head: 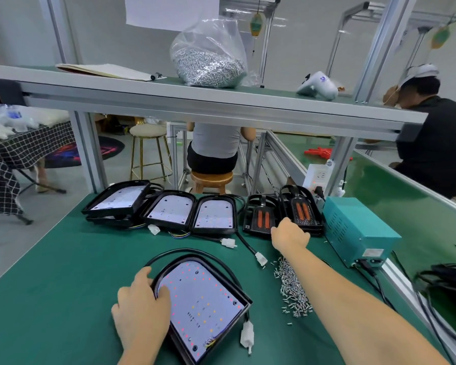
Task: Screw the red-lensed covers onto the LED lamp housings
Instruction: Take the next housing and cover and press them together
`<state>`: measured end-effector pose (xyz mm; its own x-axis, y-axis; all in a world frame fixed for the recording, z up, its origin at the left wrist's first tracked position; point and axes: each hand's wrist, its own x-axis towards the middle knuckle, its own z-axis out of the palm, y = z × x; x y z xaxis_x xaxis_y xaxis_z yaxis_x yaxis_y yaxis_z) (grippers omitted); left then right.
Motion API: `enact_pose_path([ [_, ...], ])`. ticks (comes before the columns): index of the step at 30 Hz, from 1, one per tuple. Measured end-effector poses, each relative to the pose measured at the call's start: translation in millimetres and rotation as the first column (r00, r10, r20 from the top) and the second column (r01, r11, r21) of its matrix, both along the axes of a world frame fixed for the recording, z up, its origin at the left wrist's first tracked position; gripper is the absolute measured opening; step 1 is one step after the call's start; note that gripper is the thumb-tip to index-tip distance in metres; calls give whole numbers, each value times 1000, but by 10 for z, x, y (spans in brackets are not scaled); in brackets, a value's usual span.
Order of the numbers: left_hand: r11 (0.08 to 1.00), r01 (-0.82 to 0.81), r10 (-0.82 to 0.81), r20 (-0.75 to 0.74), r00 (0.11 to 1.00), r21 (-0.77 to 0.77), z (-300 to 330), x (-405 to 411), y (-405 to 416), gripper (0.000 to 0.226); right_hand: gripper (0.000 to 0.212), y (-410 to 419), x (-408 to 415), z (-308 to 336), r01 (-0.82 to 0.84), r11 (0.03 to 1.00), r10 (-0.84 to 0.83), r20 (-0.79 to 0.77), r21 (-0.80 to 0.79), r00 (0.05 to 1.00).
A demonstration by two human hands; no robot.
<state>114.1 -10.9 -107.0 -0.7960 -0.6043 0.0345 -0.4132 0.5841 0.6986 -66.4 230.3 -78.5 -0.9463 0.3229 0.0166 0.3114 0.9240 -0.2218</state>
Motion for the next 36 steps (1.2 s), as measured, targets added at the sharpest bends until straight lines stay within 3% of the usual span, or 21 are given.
enact_pose_path([
  [4,999,40,-40,16,999,4,24,-120,-58,41,44,-64,20,-35,-154,973,178,-130,175,975],
  [7,997,71,-70,44,997,-26,54,-197,-96,21,51,-116,23,-47,-273,941,285,-34,200,958],
  [12,995,94,-92,60,994,-36,36,-232,-83,11,48,-63,68,-21,-135,989,139,-65,52,988],
  [17,999,47,-46,81,996,-10,24,-251,-137,18,40,4,59,-38,9,987,-9,-4,-162,1000],
  [26,999,46,-45,113,993,-5,91,-309,-201,26,29,110,-74,-50,34,962,-25,36,-273,999],
  [30,996,78,-68,169,983,-52,119,-337,-196,17,13,158,-119,-22,76,937,-80,2,-341,997],
  [36,996,85,-82,148,986,-17,116,-351,-225,14,21,151,-69,125,51,909,-88,-72,-413,993],
])
